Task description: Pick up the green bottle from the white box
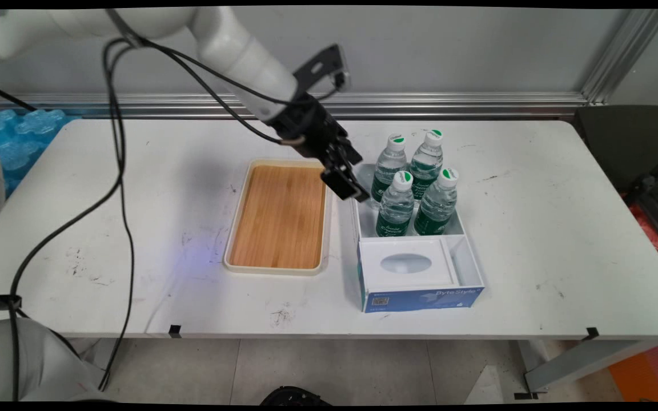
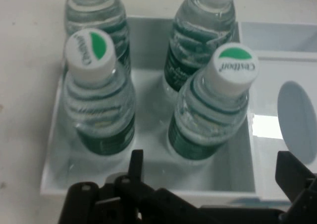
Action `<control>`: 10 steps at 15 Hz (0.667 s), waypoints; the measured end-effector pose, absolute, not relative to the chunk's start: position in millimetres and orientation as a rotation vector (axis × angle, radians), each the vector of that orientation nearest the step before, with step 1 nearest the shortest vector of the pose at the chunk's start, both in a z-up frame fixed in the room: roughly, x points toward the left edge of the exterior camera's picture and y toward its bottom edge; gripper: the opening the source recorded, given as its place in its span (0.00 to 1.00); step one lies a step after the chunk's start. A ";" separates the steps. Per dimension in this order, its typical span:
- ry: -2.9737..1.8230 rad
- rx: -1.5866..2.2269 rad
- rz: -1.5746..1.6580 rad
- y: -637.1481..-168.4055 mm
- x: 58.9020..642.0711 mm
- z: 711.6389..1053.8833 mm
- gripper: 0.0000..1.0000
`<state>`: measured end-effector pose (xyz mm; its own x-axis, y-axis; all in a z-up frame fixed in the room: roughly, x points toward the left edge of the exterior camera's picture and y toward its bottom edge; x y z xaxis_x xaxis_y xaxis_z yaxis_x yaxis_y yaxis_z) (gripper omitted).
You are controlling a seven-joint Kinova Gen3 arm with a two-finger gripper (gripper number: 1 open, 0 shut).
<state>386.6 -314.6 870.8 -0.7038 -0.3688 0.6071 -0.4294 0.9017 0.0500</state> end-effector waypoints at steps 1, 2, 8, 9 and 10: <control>-2.425 0.564 0.121 -317.3 380.5 864.8 1.00; -2.425 0.558 0.115 -320.0 374.2 858.4 1.00; -2.423 0.537 0.100 -330.6 345.0 829.8 1.00; -2.422 0.536 0.101 -332.2 340.8 826.1 1.00; -2.421 0.535 0.103 -333.8 336.8 822.8 1.00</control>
<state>336.8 -333.8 822.8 -0.7065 -0.3507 0.6146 -0.4019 0.9138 0.0594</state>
